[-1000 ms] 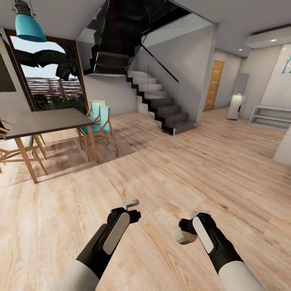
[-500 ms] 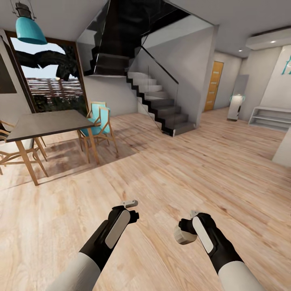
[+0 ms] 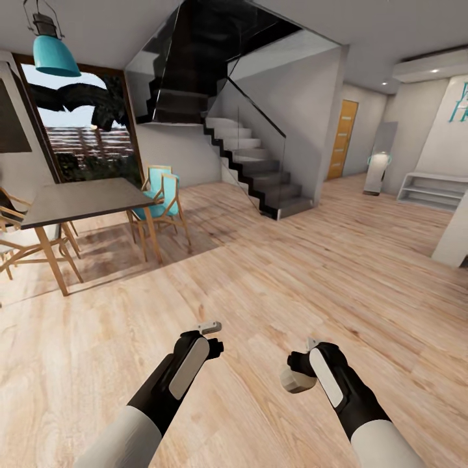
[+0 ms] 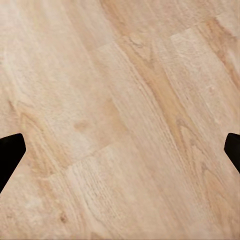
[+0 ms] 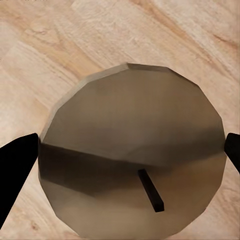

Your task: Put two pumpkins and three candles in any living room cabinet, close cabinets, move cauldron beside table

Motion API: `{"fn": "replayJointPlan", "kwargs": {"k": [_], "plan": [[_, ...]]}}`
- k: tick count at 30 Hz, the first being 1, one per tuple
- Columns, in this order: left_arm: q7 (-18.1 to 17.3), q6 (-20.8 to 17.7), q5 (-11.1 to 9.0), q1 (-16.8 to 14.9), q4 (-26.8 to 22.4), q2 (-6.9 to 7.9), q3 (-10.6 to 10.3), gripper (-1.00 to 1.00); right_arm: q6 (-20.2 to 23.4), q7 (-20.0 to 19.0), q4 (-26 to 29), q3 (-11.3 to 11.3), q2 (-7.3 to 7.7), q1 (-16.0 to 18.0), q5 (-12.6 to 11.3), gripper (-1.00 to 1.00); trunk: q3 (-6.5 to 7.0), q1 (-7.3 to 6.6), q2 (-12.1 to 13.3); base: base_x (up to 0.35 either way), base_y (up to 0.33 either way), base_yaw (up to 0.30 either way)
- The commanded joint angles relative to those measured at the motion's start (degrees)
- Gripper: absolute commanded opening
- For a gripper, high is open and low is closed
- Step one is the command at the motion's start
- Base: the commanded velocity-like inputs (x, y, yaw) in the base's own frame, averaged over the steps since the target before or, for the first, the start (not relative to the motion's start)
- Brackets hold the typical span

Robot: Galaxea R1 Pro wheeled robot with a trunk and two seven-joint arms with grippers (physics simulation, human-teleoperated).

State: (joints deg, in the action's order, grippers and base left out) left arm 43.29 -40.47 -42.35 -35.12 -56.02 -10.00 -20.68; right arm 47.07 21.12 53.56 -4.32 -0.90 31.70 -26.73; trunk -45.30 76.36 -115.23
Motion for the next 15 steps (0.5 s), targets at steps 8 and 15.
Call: {"fn": "replayJointPlan", "kwargs": {"k": [8,15], "plan": [[0.4,0.1,-0.5,0.0,-0.1,0.0,-0.1,1.0,0.0,0.5,0.1,-0.2,0.02,0.0,-0.6,-1.0,1.38,-1.77,3.2,-0.002,0.0,0.018],[-0.1,-0.1,-0.2,0.0,-0.1,0.0,3.7,1.0,-0.1,0.6,0.1,-0.5,-0.07,0.0,-0.5,-1.0,2.46,-3.09,5.6,0.0,0.0,0.255]]}}
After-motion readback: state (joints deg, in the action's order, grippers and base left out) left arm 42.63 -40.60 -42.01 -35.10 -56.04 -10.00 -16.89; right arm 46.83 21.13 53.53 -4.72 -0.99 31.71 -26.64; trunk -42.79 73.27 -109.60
